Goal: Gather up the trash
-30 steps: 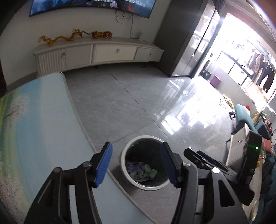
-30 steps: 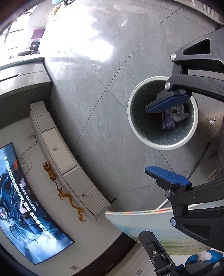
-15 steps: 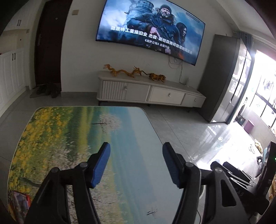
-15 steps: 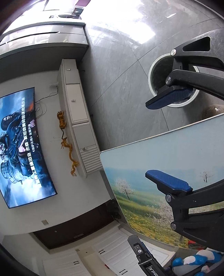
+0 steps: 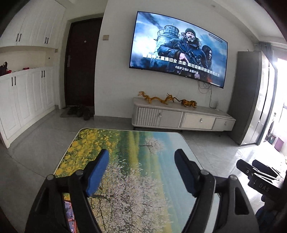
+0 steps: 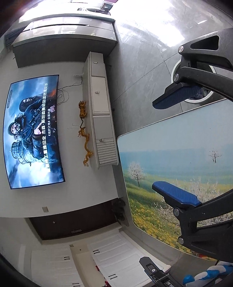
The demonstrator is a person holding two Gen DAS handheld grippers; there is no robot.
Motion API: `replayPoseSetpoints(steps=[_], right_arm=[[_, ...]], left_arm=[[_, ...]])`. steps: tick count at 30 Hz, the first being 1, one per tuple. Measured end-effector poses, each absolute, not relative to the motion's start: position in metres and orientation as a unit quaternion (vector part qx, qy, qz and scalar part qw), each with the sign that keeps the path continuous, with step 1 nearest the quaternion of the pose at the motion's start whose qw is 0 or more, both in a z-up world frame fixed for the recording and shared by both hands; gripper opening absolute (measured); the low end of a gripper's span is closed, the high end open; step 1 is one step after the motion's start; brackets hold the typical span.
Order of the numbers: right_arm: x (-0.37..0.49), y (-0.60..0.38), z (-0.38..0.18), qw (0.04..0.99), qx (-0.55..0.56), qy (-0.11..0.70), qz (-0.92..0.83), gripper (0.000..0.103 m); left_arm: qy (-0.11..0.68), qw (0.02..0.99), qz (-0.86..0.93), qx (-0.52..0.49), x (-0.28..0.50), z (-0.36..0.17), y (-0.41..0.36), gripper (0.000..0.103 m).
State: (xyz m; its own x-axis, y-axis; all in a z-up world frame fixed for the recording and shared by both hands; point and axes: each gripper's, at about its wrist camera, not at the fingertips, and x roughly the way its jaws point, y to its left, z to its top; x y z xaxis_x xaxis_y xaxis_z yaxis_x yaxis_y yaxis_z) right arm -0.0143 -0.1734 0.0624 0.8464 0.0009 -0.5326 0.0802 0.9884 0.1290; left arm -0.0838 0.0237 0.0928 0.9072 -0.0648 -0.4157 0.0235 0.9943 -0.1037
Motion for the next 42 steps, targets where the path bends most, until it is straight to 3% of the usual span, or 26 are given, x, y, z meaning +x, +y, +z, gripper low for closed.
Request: replayPoseSetpoints(steps=[3, 14, 42], right_arm=[[-0.016, -0.163, 0.063, 0.959, 0.065, 0.276, -0.017, 0.083], [-0.025, -0.16, 0.064, 0.965, 0.038, 0.256, -0.044, 0.094], [0.0, -0.223, 0.035, 0.956, 0.051, 0.266, -0.115, 0.099]], left_arm=[[0.211, 0.976, -0.018, -0.048, -0.09, 0.094, 0.026, 0.077], [0.196, 0.98, -0.001, -0.027, -0.099, 0.093, 0.009, 0.102], [0.243, 0.97, -0.018, 0.013, -0.037, 0.07, -0.043, 0.103]])
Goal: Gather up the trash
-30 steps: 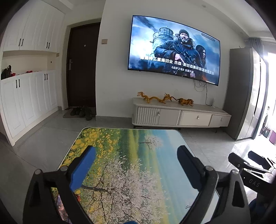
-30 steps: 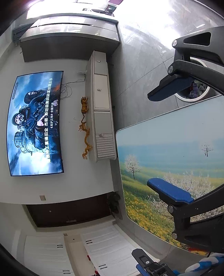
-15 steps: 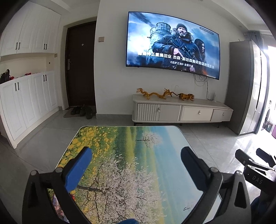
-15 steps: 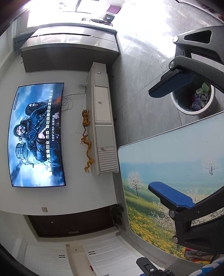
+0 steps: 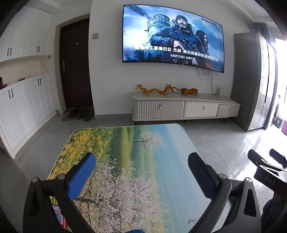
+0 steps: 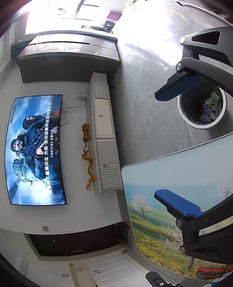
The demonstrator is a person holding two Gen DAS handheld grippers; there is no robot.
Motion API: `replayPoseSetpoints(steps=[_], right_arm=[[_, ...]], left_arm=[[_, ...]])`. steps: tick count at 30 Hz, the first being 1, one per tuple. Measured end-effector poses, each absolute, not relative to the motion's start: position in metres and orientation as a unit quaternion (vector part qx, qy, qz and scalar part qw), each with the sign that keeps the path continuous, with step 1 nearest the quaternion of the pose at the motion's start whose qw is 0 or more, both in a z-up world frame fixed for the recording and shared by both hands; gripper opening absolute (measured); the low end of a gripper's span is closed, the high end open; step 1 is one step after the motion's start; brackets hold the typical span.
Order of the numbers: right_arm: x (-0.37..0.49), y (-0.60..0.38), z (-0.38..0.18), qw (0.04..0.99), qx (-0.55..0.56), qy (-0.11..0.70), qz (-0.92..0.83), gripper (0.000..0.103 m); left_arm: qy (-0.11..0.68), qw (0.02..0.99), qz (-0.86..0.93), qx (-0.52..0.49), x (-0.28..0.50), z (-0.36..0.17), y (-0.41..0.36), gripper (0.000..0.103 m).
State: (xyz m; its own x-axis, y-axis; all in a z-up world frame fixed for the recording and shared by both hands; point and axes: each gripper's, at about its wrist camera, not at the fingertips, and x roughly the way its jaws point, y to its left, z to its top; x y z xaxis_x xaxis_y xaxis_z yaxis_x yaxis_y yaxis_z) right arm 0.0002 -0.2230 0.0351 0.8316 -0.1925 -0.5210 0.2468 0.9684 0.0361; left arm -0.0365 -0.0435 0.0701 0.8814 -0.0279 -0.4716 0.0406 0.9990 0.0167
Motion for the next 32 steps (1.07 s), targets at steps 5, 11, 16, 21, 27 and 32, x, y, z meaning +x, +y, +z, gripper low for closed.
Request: replayPoseSetpoints(steps=[5, 11, 16, 21, 27, 32], right_arm=[[0.008, -0.236, 0.025, 0.952, 0.058, 0.277, -0.121, 0.099], [0.018, -0.248, 0.011, 0.945, 0.067, 0.294, -0.127, 0.099], [0.026, -0.257, 0.002, 0.94, 0.073, 0.304, -0.133, 0.099], [0.03, -0.264, -0.003, 0.938, 0.074, 0.308, -0.142, 0.099], [0.034, -0.27, -0.006, 0.936, 0.072, 0.309, -0.149, 0.099], [0.036, -0.271, -0.008, 0.935, 0.074, 0.311, -0.152, 0.099]], left_arm=[[0.253, 0.967, -0.027, 0.022, -0.025, 0.06, -0.054, 0.103], [0.27, 0.961, -0.041, 0.034, -0.01, 0.045, -0.068, 0.103], [0.281, 0.958, -0.047, 0.043, 0.001, 0.036, -0.077, 0.103], [0.292, 0.954, -0.048, 0.045, 0.01, 0.029, -0.079, 0.103], [0.3, 0.952, -0.047, 0.038, 0.016, 0.023, -0.077, 0.103], [0.303, 0.951, -0.045, 0.036, 0.017, 0.02, -0.075, 0.103]])
